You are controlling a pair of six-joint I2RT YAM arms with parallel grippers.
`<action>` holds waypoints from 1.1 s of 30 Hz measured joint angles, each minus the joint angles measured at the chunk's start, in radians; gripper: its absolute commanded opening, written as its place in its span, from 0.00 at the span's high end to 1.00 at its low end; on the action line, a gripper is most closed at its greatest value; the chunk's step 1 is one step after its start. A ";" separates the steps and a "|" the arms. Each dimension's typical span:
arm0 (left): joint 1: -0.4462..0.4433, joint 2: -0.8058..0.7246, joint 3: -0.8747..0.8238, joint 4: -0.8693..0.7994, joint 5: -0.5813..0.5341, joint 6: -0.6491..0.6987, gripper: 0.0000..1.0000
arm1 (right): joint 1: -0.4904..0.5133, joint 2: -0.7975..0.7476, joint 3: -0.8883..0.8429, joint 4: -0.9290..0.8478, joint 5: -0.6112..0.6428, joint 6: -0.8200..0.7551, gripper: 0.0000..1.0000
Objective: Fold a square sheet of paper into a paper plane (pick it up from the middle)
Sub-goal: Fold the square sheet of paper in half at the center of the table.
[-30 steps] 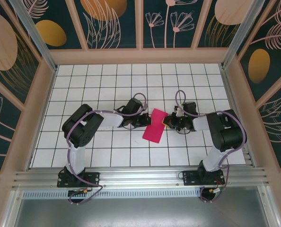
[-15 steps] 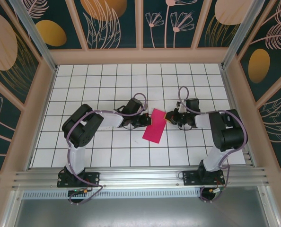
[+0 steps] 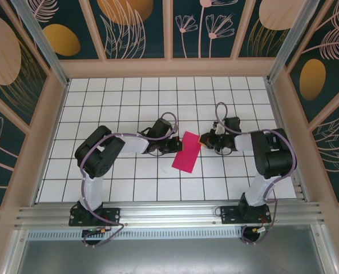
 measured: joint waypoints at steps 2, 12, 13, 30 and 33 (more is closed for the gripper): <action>0.000 0.000 0.000 0.000 0.000 0.000 1.00 | -0.005 0.000 0.025 -0.008 0.007 -0.004 1.00; 0.000 0.000 0.002 -0.003 -0.001 0.000 1.00 | -0.021 0.063 0.034 0.005 0.001 -0.006 1.00; 0.000 0.000 0.002 -0.004 -0.001 0.000 1.00 | -0.021 0.063 0.034 0.005 0.001 -0.006 1.00; -0.001 0.000 0.003 -0.005 -0.001 0.004 1.00 | -0.033 0.027 0.074 -0.039 0.030 -0.003 1.00; -0.001 0.000 0.003 -0.005 -0.001 0.004 1.00 | -0.033 0.037 0.072 -0.037 0.031 -0.003 1.00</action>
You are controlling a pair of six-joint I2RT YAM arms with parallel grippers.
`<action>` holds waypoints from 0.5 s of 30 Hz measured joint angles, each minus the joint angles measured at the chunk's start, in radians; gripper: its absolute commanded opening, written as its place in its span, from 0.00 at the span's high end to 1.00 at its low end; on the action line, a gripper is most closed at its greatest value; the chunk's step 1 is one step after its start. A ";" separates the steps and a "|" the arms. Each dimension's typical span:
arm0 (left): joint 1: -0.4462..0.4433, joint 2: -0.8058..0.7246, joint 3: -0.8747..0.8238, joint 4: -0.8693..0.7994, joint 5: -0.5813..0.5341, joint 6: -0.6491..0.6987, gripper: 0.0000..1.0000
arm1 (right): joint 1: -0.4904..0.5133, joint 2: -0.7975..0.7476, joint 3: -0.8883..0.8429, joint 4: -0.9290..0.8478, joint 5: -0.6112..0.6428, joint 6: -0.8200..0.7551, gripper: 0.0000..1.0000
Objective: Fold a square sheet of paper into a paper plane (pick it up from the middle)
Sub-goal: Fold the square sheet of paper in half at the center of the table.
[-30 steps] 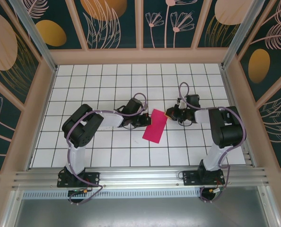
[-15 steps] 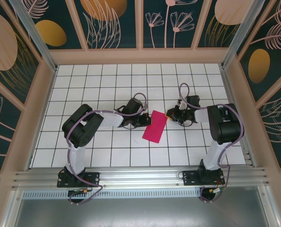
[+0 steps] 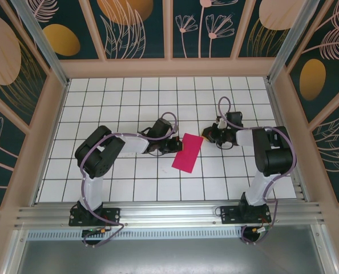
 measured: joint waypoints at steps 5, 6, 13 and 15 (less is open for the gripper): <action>0.000 0.000 0.000 0.000 0.000 0.000 1.00 | -0.003 0.027 -0.015 0.008 0.003 0.002 1.00; 0.000 0.000 0.000 0.000 0.000 0.000 1.00 | -0.003 0.027 -0.015 0.009 0.004 0.000 1.00; 0.000 0.000 0.002 -0.003 0.000 0.000 1.00 | -0.002 -0.003 -0.008 -0.038 0.032 -0.009 1.00; 0.000 -0.001 0.002 -0.003 0.000 0.000 1.00 | -0.002 -0.048 -0.008 -0.071 0.050 -0.019 0.94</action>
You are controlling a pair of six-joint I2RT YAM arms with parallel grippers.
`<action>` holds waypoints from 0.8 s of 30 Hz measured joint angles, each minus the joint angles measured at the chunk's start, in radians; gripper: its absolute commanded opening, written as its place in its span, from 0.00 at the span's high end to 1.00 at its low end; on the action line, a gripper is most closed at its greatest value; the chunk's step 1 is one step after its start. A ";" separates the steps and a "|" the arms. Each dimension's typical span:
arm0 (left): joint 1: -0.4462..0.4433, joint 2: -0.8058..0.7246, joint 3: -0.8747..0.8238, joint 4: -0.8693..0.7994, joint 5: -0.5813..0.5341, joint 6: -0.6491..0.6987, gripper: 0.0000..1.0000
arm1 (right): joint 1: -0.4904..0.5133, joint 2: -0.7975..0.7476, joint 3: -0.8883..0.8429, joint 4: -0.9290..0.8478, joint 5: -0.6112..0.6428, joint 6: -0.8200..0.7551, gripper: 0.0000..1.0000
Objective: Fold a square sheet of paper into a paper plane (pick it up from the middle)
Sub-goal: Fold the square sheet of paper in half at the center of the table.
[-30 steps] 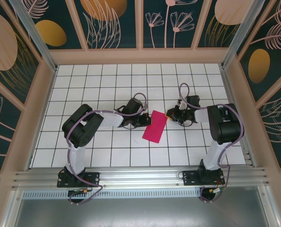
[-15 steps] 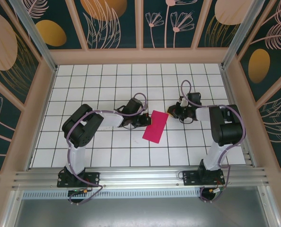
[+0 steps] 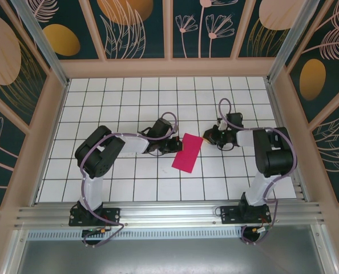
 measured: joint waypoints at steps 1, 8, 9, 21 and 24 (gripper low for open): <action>0.000 -0.002 0.000 -0.001 0.000 0.000 1.00 | 0.004 -0.034 0.000 -0.017 0.013 -0.004 0.90; 0.000 -0.021 0.000 -0.028 -0.014 -0.011 0.88 | 0.074 -0.266 -0.033 -0.086 0.140 -0.021 0.74; 0.000 -0.029 0.000 -0.034 -0.021 -0.016 0.88 | 0.084 -0.277 -0.046 -0.093 0.152 -0.023 0.69; 0.000 -0.262 -0.102 0.003 -0.090 -0.069 0.78 | 0.208 -0.273 -0.129 -0.146 0.260 0.032 0.60; 0.000 -0.301 -0.153 0.003 -0.124 -0.079 0.78 | 0.219 -0.253 -0.129 -0.143 0.275 0.045 0.60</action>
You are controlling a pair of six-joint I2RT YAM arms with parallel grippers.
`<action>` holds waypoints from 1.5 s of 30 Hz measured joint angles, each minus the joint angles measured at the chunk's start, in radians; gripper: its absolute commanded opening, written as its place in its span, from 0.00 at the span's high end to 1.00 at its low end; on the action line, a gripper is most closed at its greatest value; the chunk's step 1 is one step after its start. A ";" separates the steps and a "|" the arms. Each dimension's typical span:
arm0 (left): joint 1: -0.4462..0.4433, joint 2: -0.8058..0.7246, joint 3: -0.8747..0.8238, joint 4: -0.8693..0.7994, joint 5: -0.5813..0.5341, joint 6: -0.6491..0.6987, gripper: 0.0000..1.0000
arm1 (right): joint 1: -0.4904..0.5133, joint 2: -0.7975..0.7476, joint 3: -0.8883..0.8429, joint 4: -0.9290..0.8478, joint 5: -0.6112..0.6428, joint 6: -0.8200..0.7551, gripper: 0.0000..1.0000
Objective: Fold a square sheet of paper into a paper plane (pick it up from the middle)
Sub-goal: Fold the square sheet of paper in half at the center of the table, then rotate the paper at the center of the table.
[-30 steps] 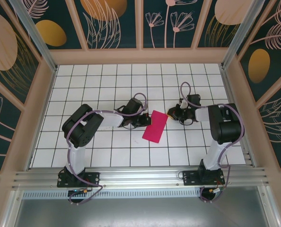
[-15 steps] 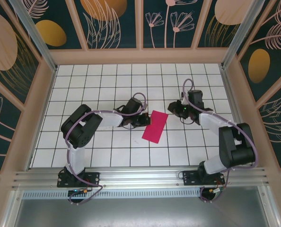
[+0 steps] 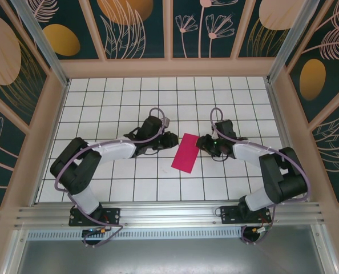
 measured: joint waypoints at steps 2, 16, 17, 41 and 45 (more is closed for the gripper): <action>0.000 -0.024 -0.029 -0.001 -0.023 -0.005 0.77 | 0.009 0.016 0.000 0.001 0.001 0.004 0.60; 0.000 -0.057 -0.064 -0.003 -0.110 -0.025 0.78 | 0.040 0.088 0.030 0.026 -0.016 -0.001 0.61; 0.000 -0.057 -0.065 -0.005 -0.114 -0.025 0.78 | 0.040 0.094 0.035 0.024 -0.020 -0.005 0.61; 0.000 -0.106 -0.143 -0.009 -0.174 -0.043 0.75 | 0.051 0.210 0.286 -0.205 0.145 -0.222 0.56; 0.000 -0.125 -0.164 0.006 -0.190 -0.051 0.72 | 0.052 0.121 0.252 -0.195 0.130 -0.186 0.71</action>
